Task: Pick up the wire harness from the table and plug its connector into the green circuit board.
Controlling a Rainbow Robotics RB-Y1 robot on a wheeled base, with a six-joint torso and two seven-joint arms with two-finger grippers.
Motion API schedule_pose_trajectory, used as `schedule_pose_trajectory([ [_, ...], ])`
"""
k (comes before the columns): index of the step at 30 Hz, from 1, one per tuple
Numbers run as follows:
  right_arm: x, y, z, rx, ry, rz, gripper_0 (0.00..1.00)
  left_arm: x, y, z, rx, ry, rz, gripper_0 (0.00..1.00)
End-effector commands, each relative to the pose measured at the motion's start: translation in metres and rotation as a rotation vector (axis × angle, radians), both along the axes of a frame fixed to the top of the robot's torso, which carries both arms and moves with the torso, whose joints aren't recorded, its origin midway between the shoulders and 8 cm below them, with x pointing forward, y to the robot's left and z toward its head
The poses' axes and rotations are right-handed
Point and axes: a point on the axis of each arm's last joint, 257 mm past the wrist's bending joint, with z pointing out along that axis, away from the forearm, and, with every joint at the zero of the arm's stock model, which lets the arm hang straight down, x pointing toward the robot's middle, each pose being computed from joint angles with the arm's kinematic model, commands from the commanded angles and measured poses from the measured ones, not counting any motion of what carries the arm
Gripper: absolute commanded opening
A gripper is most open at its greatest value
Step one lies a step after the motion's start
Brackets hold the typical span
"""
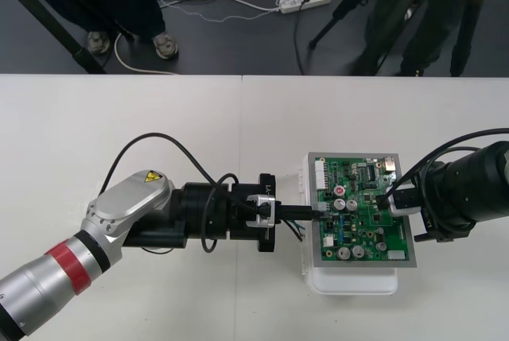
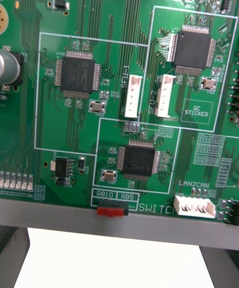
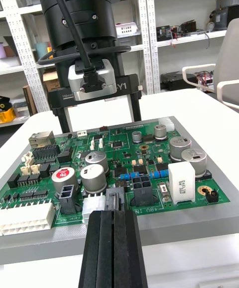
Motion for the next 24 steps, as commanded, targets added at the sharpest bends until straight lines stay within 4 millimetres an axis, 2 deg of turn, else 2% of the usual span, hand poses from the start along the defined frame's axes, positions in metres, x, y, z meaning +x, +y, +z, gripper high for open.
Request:
schedule_pose_trajectory([
  [1,-0.008,0.010,-0.002,0.001,0.002,0.035,1.00,-0.002,-0.041,0.035,-0.065,-0.106,-0.008,0.00],
  [10,-0.008,0.009,-0.002,-0.001,0.004,0.033,1.00,0.002,-0.031,0.029,-0.042,-0.099,0.000,0.00],
  [11,-0.008,0.009,-0.002,-0.001,0.004,0.033,1.00,0.004,-0.028,0.027,-0.036,-0.097,0.002,0.02],
  [12,-0.008,0.009,-0.002,-0.001,0.004,0.033,1.00,0.004,-0.025,0.026,-0.030,-0.096,0.002,0.18],
  [13,-0.008,0.009,-0.002,-0.001,0.004,0.033,1.00,0.005,-0.024,0.025,-0.027,-0.095,0.003,0.24],
  [14,-0.008,0.009,-0.002,-0.001,0.004,0.033,1.00,0.005,-0.021,0.023,-0.021,-0.092,0.003,0.52],
  [16,-0.008,0.009,-0.002,-0.002,0.006,0.032,1.00,0.009,-0.014,0.020,-0.005,-0.091,0.010,0.73],
  [19,-0.008,0.008,-0.002,-0.002,0.003,0.031,1.00,0.010,-0.005,0.016,0.011,-0.088,0.010,0.82],
  [24,-0.007,0.008,0.000,0.001,0.001,0.031,1.00,0.011,0.012,0.010,0.035,-0.075,0.003,0.83],
])
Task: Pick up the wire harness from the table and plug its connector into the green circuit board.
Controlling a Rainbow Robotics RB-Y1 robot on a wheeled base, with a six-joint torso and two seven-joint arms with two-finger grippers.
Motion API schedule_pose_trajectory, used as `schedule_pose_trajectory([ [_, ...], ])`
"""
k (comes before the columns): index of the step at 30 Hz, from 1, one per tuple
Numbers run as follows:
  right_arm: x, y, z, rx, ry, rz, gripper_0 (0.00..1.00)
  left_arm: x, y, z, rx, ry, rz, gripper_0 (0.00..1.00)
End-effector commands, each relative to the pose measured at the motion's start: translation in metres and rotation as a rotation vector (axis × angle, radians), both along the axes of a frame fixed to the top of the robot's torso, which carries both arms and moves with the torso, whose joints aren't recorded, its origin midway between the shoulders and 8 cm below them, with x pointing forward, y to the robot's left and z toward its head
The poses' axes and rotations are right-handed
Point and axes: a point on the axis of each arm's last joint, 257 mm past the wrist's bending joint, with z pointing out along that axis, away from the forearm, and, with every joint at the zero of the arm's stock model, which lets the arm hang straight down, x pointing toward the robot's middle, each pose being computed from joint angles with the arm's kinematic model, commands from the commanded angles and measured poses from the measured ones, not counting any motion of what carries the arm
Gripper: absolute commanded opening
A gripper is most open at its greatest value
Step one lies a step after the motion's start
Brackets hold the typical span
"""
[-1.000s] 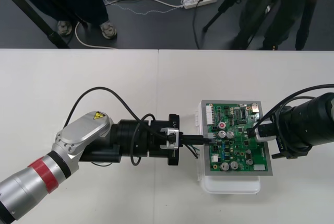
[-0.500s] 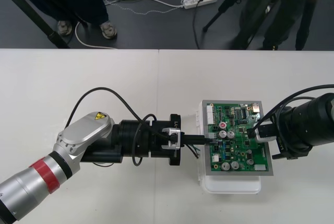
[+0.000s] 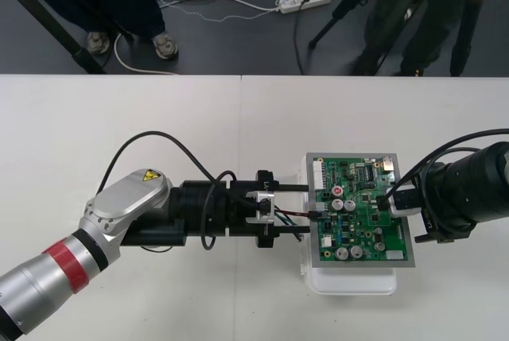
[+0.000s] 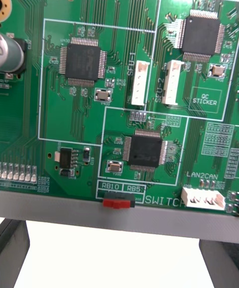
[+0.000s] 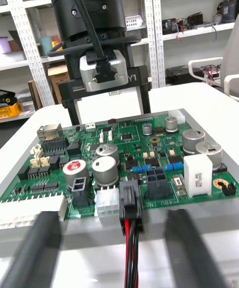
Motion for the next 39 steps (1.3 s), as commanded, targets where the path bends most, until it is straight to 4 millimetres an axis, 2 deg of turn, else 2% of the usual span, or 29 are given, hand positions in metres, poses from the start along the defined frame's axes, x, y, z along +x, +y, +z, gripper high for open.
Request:
schedule_pose_trajectory([
  [1,-0.005,0.009,0.001,0.002,-0.005,0.031,1.00,0.001,0.008,0.013,0.021,-0.069,-0.031,0.83],
  [13,-0.001,-0.001,0.010,0.000,-0.019,0.041,1.00,-0.001,0.041,0.017,0.064,-0.066,-0.042,0.83],
  [23,-0.007,-0.013,0.034,0.022,-0.002,0.094,1.00,-0.004,0.069,0.023,0.109,-0.062,-0.055,0.83],
  [30,-0.016,-0.027,0.067,0.046,0.021,0.121,1.00,-0.004,0.100,0.037,0.158,-0.042,-0.050,0.83],
  [34,-0.025,-0.031,0.087,0.104,0.066,0.110,1.00,-0.005,0.107,0.050,0.161,-0.028,-0.048,0.83],
  [36,-0.033,-0.027,0.104,0.173,0.098,0.108,1.00,-0.004,0.114,0.058,0.171,-0.031,-0.038,0.83],
  [39,-0.032,-0.013,0.128,0.255,0.082,0.118,1.00,-0.006,0.120,0.069,0.182,-0.023,-0.043,0.83],
])
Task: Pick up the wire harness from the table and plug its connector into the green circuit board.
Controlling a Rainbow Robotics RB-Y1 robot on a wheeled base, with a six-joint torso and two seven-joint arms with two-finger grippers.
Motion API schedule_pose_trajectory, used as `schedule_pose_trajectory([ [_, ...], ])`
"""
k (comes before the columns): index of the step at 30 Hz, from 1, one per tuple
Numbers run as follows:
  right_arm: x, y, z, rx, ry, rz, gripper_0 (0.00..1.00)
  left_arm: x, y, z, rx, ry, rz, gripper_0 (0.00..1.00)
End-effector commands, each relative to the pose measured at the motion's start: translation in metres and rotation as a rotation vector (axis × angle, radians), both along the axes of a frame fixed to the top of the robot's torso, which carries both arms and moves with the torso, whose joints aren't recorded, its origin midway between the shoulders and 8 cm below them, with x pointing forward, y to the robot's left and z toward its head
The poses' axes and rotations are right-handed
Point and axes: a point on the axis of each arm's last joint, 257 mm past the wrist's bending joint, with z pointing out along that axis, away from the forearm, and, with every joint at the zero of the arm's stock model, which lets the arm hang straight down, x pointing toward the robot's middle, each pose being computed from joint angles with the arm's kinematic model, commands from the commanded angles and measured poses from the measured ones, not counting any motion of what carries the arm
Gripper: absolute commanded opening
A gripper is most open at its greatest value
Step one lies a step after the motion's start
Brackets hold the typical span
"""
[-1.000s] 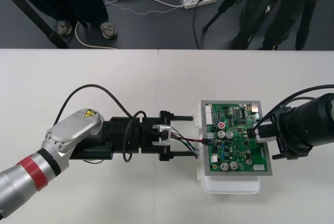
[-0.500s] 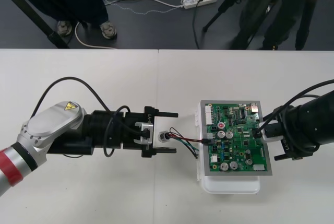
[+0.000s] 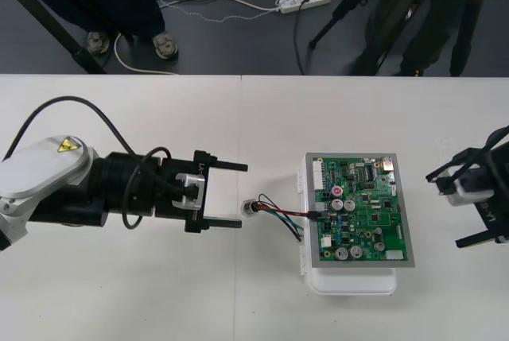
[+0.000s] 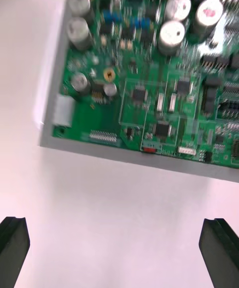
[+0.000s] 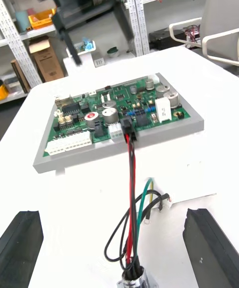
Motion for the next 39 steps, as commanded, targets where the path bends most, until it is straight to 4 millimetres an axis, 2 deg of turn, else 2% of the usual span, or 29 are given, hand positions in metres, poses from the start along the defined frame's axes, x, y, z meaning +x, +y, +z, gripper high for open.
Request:
schedule_pose_trajectory([
  [1,0.014,-0.004,0.052,0.063,-0.073,0.000,1.00,-0.009,0.019,0.036,0.010,0.059,-0.028,0.83],
  [5,-0.001,0.019,0.064,0.189,-0.002,0.000,1.00,-0.009,0.030,0.055,0.017,0.076,-0.030,0.83],
  [12,-0.028,0.072,0.097,0.499,0.161,0.013,1.00,-0.012,0.047,0.088,0.017,0.132,-0.044,0.83],
  [17,-0.034,0.098,0.120,0.607,0.126,0.070,1.00,-0.014,0.055,0.106,0.014,0.161,-0.047,0.83],
  [19,-0.037,0.108,0.135,0.641,0.078,0.103,1.00,-0.015,0.057,0.114,0.018,0.159,-0.044,0.83],
  [22,-0.042,0.118,0.154,0.695,0.029,0.135,1.00,-0.017,0.063,0.126,0.023,0.167,-0.035,0.83],
  [28,-0.047,0.131,0.174,0.774,-0.014,0.148,1.00,-0.024,0.070,0.144,0.027,0.188,-0.024,0.83],
  [39,-0.060,0.134,0.165,0.662,-0.013,0.027,1.00,-0.026,0.085,0.176,0.015,0.204,0.038,0.83],
])
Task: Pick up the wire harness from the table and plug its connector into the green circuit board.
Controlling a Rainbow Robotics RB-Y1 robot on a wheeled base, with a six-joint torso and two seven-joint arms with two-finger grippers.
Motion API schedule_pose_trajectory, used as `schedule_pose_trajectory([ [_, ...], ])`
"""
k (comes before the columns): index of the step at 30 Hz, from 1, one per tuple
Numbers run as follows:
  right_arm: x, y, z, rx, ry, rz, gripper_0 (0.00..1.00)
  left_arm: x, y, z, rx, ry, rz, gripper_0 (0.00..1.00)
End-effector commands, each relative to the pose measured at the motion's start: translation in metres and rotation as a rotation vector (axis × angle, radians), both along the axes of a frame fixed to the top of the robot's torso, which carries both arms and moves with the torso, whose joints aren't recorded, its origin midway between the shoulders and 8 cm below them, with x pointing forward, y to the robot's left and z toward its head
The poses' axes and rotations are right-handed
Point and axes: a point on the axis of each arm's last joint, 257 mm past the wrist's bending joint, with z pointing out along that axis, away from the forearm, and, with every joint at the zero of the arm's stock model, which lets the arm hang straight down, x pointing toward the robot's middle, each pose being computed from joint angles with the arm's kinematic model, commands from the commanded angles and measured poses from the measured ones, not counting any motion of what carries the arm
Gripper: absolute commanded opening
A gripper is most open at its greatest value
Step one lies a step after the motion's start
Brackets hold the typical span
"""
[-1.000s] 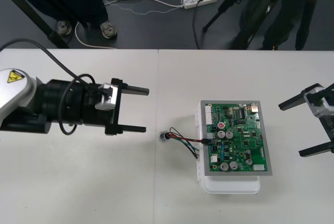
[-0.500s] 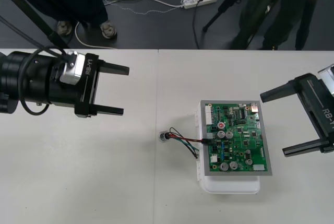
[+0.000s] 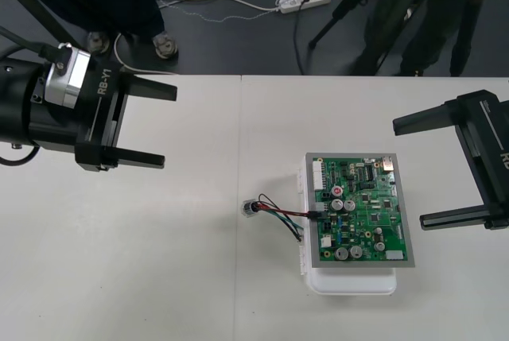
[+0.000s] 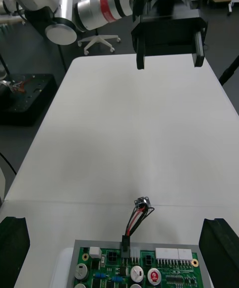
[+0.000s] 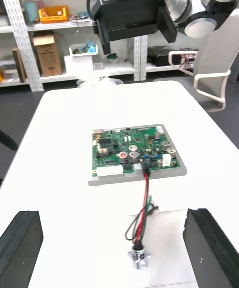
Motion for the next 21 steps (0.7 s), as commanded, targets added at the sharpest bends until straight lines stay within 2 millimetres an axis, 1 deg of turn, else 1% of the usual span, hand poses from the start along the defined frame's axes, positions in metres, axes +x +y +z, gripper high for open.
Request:
schedule_pose_trajectory([
  [1,-0.007,0.000,0.003,-0.053,0.003,-0.075,1.00,-0.012,0.008,0.018,0.004,0.042,0.025,0.83],
  [5,-0.003,0.002,0.005,-0.043,0.036,-0.134,1.00,-0.011,0.010,0.019,0.013,0.042,0.036,0.83],
  [8,0.001,0.000,0.007,-0.046,0.018,-0.158,1.00,-0.006,0.013,0.018,0.024,0.027,0.056,0.83],
  [21,0.004,0.000,0.002,-0.067,0.009,-0.171,1.00,-0.006,0.013,0.018,0.024,0.027,0.056,0.83],
])
